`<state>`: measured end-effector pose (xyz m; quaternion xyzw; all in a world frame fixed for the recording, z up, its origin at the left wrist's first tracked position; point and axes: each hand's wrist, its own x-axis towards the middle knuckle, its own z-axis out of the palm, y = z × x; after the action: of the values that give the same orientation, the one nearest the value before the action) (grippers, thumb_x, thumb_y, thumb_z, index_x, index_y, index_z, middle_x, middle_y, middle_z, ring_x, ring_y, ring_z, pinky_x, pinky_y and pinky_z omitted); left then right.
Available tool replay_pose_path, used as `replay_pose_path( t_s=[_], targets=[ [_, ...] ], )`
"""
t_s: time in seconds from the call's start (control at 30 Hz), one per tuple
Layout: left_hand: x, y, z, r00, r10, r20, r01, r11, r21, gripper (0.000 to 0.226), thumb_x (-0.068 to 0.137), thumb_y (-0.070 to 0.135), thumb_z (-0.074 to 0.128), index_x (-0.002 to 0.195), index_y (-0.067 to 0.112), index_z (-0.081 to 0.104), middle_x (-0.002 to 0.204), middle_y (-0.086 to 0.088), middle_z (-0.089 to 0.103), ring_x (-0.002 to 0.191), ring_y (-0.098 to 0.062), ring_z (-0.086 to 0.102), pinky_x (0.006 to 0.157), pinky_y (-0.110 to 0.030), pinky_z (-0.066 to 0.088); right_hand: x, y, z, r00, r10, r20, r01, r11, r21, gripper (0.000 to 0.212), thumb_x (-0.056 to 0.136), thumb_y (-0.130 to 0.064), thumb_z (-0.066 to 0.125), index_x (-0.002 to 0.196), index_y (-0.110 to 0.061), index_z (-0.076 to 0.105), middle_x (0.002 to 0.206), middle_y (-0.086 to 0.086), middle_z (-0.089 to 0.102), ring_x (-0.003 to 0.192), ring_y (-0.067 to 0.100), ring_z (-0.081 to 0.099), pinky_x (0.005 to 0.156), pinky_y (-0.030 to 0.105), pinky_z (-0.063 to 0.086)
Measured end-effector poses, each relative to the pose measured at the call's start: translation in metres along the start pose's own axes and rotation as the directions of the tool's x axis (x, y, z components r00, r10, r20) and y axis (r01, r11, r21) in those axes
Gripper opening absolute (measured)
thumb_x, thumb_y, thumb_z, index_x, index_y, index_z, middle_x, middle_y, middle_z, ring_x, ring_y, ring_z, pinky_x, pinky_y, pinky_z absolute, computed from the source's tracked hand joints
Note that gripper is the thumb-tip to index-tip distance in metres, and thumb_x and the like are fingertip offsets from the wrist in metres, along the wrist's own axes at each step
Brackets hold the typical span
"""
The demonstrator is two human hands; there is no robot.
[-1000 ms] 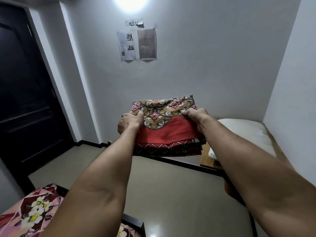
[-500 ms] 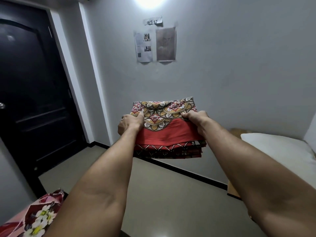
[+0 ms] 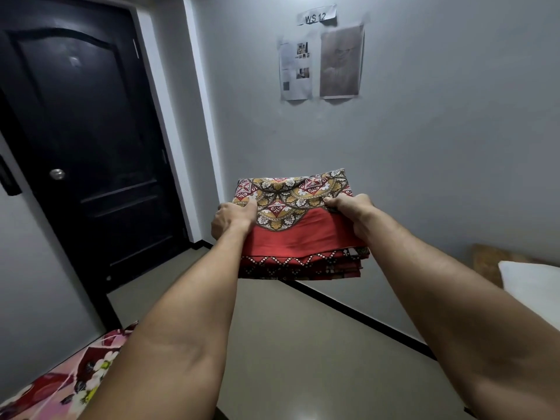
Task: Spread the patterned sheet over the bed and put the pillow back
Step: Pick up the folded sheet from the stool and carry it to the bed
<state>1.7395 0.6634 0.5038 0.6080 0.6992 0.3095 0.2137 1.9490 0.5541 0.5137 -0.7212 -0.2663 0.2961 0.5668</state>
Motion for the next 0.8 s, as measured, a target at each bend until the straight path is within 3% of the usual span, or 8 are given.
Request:
replay_pose_path(
  t_s=[0.2,0.33,0.5,0.8],
  targets=[
    [0.035,0.011,0.021,0.995,-0.069,-0.072,0.07,0.997,0.019,0.083,0.084,0.073,0.048,0.13,0.006,0.059,0.129,-0.014,0.063,0.119,-0.034,0.06,0.085,-0.037,0.046,0.058,-0.011,0.015,0.995,-0.023,0.093,0.024,1.0,-0.011,0.047,0.079,-0.036,0.083,0.108,-0.009,0.058,0.093,0.006,0.063,0.082,0.021,0.062,0.061,0.029,0.042],
    [0.048,0.027,0.032,0.988,-0.112,-0.106,0.113,0.994,0.004,0.081,0.085,0.072,0.049,0.131,0.005,0.057,0.129,-0.015,0.063,0.118,-0.035,0.06,0.087,-0.039,0.047,0.094,-0.019,0.021,0.988,-0.024,0.15,0.027,0.999,-0.023,0.053,0.076,-0.037,0.084,0.112,-0.008,0.059,0.099,0.008,0.067,0.089,0.025,0.067,0.069,0.031,0.049],
    [0.061,0.037,0.039,0.969,-0.173,-0.174,0.174,0.985,-0.01,0.079,0.086,0.071,0.049,0.13,0.006,0.058,0.126,-0.014,0.064,0.115,-0.034,0.061,0.075,-0.036,0.041,0.132,-0.031,0.034,0.969,-0.034,0.243,0.042,0.999,-0.026,0.054,0.074,-0.037,0.085,0.112,-0.007,0.061,0.102,0.01,0.069,0.09,0.026,0.068,0.067,0.031,0.049],
    [0.071,0.036,0.037,0.919,-0.271,-0.287,0.275,0.961,-0.027,0.075,0.089,0.065,0.05,0.133,0.004,0.053,0.129,-0.016,0.062,0.118,-0.034,0.059,0.077,-0.036,0.039,0.169,-0.039,0.066,0.917,-0.059,0.395,0.07,0.997,-0.014,0.047,0.077,-0.034,0.085,0.107,-0.007,0.06,0.094,0.009,0.066,0.08,0.024,0.066,0.062,0.029,0.047]
  ],
)
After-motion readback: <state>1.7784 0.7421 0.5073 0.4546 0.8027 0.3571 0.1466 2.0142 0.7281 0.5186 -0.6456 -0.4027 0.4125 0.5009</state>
